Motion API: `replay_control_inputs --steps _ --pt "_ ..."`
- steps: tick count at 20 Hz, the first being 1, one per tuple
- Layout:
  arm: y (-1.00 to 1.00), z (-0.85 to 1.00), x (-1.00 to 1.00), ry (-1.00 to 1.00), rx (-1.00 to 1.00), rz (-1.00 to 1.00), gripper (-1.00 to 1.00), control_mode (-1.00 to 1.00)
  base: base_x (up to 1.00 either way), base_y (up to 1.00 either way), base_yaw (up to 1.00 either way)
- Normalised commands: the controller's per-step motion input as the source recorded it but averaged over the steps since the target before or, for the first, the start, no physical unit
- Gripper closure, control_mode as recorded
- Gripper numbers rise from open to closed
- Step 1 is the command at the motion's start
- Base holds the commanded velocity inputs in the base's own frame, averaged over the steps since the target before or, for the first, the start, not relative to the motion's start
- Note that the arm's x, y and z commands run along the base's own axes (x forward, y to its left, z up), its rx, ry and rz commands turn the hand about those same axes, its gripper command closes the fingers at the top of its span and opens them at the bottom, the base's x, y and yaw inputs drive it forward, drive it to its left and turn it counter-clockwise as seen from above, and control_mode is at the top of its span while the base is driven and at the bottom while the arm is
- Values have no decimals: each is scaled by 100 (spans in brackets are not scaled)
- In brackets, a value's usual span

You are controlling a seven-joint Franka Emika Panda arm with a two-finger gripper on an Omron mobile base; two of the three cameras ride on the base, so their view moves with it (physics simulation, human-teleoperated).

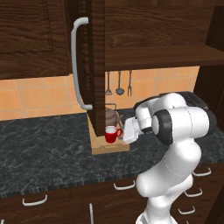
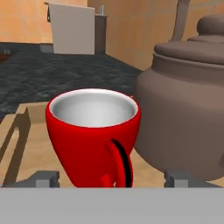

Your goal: Pick the kettle from the counter and place it on the tray. Then pick the mug from the cabinet and place it on the tray. Then close the cabinet doors.

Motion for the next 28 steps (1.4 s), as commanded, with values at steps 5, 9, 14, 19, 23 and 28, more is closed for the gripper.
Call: replay_control_inputs --steps 5,9,14,19,23,28 --pt "-12 30 -49 -2 2 -9 -100 -100 0 0 0" --pt "-20 65 -45 -10 0 -12 -100 -100 0 0 0" --pt "-24 83 -48 -14 0 -11 -100 -100 0 0 0" --pt "-30 89 -44 -13 0 -10 -100 -100 0 0 0" --pt "-26 85 -53 -10 0 -12 -100 -100 0 0 0" --pt "-24 85 -60 -5 0 -16 -100 -100 0 0 0"
